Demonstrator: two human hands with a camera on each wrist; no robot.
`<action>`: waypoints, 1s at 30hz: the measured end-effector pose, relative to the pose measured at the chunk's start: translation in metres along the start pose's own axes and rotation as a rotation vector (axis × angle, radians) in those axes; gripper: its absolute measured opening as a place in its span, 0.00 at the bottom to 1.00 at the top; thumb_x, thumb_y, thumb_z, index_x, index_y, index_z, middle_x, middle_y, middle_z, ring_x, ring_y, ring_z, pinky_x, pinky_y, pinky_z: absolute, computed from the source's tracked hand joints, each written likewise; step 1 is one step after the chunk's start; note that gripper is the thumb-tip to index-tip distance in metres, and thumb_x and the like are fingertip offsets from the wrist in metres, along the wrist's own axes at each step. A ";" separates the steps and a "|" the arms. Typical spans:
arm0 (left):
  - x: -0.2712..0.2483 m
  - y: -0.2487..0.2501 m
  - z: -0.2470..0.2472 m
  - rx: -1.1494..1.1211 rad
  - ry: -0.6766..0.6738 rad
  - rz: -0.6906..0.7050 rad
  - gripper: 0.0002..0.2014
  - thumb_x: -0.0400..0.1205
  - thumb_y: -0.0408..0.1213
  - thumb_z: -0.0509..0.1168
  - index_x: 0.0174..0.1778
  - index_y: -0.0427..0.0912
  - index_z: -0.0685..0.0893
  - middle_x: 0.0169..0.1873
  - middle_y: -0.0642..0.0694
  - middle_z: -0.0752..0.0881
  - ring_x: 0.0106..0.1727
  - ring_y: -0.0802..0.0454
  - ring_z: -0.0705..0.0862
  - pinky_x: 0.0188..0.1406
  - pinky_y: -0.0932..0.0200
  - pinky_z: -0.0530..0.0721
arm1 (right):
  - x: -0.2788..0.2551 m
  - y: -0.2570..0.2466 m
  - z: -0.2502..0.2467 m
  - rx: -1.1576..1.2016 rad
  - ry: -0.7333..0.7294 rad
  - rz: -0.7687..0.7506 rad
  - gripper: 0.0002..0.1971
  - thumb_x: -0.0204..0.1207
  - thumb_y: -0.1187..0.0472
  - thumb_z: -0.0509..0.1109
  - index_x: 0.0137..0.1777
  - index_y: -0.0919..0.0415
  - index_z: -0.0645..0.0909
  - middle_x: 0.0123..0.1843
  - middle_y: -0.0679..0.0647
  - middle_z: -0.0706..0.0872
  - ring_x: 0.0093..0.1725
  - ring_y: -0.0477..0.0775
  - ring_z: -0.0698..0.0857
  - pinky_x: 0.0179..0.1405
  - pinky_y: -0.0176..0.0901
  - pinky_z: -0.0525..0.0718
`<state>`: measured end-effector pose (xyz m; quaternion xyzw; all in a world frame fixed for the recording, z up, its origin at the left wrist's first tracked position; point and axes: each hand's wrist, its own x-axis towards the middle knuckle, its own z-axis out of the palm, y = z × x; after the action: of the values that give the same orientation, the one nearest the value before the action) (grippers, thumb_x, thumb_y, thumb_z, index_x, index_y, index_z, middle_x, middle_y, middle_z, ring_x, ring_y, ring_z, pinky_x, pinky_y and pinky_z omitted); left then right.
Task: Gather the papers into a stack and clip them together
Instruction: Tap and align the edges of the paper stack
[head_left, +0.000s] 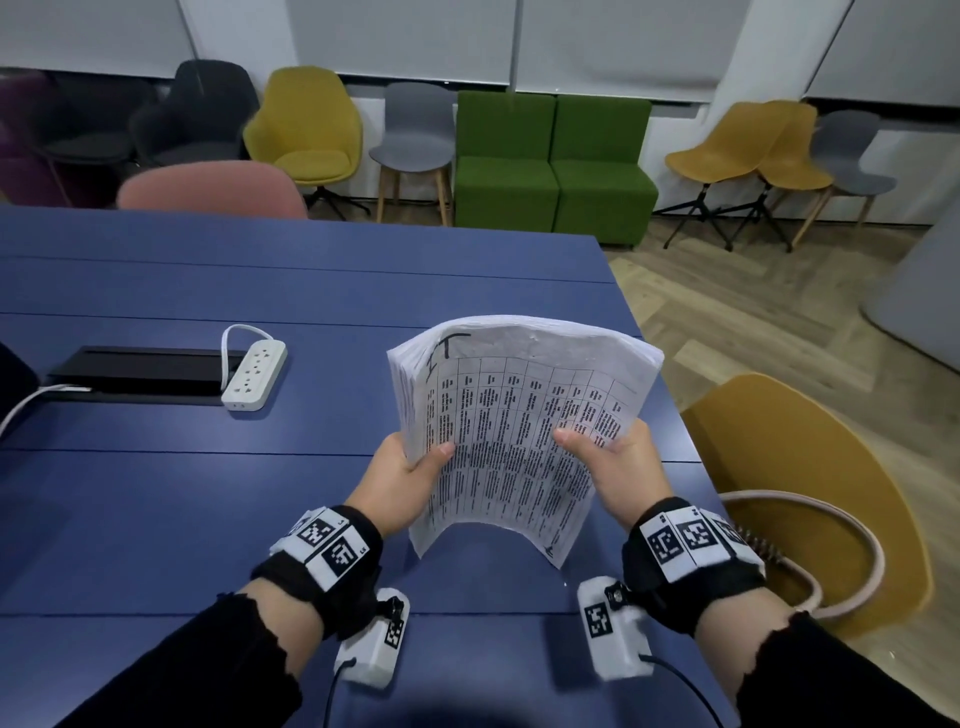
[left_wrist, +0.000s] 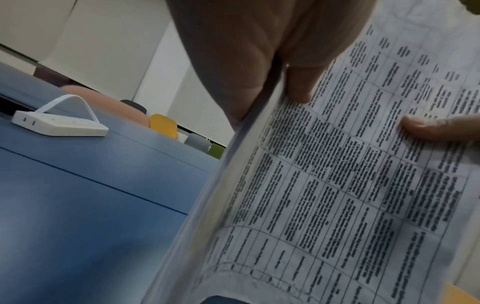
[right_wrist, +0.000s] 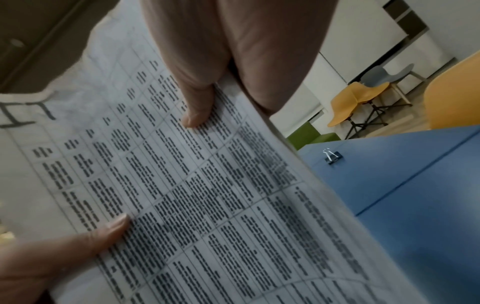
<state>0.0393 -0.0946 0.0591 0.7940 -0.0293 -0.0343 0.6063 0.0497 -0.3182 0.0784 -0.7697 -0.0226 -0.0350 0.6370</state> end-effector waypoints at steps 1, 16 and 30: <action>0.001 0.000 -0.001 -0.007 0.006 0.008 0.13 0.87 0.37 0.60 0.52 0.65 0.80 0.50 0.62 0.87 0.55 0.63 0.86 0.59 0.58 0.83 | 0.001 0.000 -0.001 -0.004 0.001 -0.015 0.11 0.75 0.68 0.72 0.46 0.48 0.84 0.48 0.46 0.91 0.51 0.43 0.89 0.57 0.43 0.86; 0.018 -0.007 -0.009 0.161 -0.086 -0.033 0.08 0.87 0.37 0.60 0.51 0.53 0.84 0.52 0.52 0.89 0.53 0.58 0.85 0.55 0.64 0.81 | 0.010 0.028 0.001 -0.067 -0.014 0.045 0.09 0.76 0.65 0.72 0.49 0.48 0.83 0.49 0.37 0.86 0.50 0.32 0.83 0.50 0.27 0.79; 0.061 -0.075 0.004 -0.110 -0.118 -0.636 0.08 0.83 0.25 0.64 0.55 0.36 0.85 0.56 0.40 0.89 0.61 0.41 0.86 0.72 0.39 0.76 | 0.070 0.087 0.010 -0.450 -0.329 0.422 0.19 0.71 0.57 0.77 0.59 0.63 0.83 0.53 0.53 0.89 0.52 0.53 0.88 0.58 0.45 0.83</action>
<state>0.0998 -0.0844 -0.0156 0.7262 0.1871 -0.2693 0.6042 0.1270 -0.3253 -0.0031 -0.8738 0.0430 0.2180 0.4325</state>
